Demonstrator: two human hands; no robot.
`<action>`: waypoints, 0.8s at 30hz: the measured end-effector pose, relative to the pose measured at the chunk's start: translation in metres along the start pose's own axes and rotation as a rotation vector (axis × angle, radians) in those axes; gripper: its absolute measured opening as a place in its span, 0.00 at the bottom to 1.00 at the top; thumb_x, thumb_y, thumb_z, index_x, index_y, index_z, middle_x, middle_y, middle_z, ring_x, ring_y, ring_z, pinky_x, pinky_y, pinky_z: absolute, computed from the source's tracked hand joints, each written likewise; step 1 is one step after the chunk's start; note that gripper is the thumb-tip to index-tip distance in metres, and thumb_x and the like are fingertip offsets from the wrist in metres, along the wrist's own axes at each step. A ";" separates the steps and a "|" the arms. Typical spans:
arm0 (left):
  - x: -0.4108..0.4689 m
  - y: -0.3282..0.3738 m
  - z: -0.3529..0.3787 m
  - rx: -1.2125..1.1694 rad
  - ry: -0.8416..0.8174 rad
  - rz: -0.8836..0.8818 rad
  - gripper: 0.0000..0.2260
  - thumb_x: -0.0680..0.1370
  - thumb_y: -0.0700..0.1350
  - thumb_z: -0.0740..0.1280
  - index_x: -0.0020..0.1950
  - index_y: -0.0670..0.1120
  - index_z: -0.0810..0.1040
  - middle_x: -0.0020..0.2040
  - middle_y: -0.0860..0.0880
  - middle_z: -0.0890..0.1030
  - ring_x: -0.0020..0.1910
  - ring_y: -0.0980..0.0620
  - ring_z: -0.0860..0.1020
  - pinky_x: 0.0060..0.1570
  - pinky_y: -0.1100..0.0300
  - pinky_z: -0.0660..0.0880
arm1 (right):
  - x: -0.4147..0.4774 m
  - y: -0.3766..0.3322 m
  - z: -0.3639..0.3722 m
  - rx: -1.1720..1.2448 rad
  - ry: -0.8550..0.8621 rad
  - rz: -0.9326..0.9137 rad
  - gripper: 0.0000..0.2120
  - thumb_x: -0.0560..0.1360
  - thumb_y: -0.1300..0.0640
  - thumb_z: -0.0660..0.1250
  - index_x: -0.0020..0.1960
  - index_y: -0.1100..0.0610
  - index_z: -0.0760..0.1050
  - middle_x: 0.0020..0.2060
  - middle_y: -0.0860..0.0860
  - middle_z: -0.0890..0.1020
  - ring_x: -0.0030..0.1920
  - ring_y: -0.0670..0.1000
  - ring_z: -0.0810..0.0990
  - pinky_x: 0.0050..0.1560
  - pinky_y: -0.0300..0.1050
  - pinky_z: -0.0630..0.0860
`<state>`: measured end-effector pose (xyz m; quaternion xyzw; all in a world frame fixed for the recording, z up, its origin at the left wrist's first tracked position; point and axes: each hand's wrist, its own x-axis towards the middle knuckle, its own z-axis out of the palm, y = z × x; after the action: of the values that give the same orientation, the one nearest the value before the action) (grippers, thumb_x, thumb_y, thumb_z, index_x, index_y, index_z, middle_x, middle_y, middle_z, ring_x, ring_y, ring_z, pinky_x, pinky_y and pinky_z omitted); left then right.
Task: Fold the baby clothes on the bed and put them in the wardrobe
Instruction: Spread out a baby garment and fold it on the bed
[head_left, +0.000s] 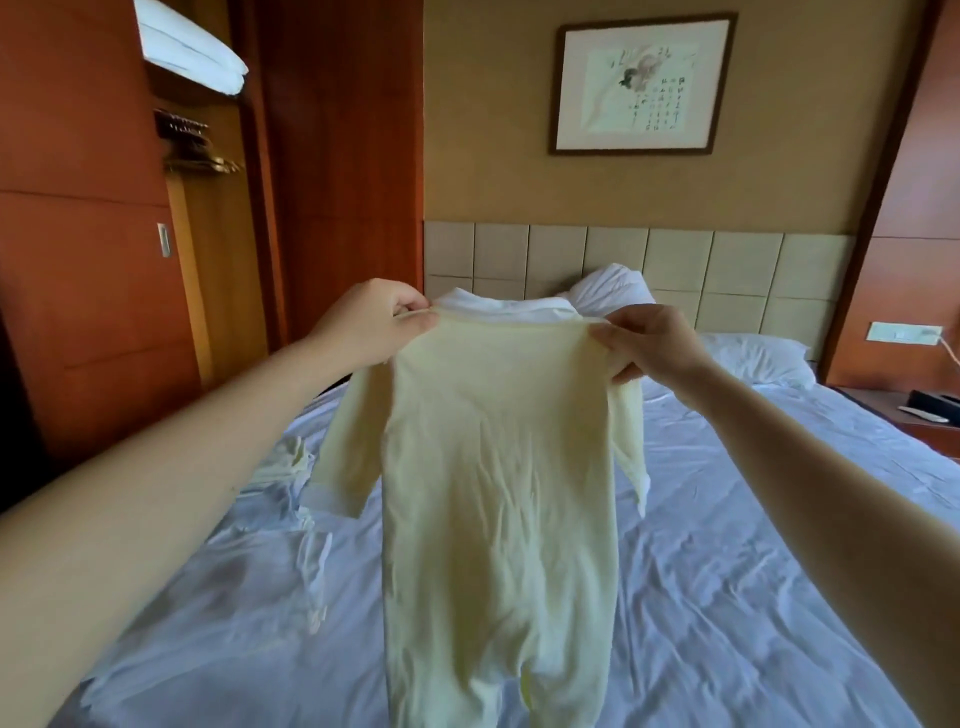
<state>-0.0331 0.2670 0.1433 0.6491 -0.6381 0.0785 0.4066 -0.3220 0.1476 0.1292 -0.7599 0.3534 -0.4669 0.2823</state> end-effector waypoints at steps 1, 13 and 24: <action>0.001 -0.007 0.008 0.018 -0.014 -0.010 0.08 0.78 0.50 0.68 0.47 0.47 0.82 0.40 0.46 0.84 0.33 0.47 0.80 0.38 0.53 0.75 | 0.005 0.007 0.005 -0.060 0.001 0.003 0.05 0.76 0.58 0.69 0.45 0.60 0.80 0.33 0.50 0.79 0.32 0.49 0.81 0.35 0.44 0.83; 0.071 -0.032 0.018 0.005 0.409 -0.009 0.09 0.79 0.49 0.66 0.54 0.47 0.81 0.54 0.49 0.82 0.54 0.49 0.78 0.47 0.57 0.70 | 0.092 -0.002 0.040 -0.063 0.269 -0.240 0.10 0.77 0.54 0.67 0.55 0.56 0.80 0.47 0.48 0.82 0.49 0.46 0.79 0.47 0.32 0.71; -0.080 -0.119 0.109 0.068 0.148 0.021 0.07 0.76 0.45 0.71 0.50 0.44 0.85 0.52 0.49 0.82 0.56 0.50 0.78 0.55 0.59 0.73 | -0.020 0.119 0.105 -0.189 -0.081 -0.042 0.10 0.74 0.61 0.72 0.55 0.60 0.82 0.58 0.52 0.82 0.69 0.46 0.71 0.60 0.30 0.63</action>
<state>0.0141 0.2427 -0.0292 0.6482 -0.6101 0.1523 0.4294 -0.2652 0.1034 -0.0142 -0.8087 0.3679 -0.4063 0.2136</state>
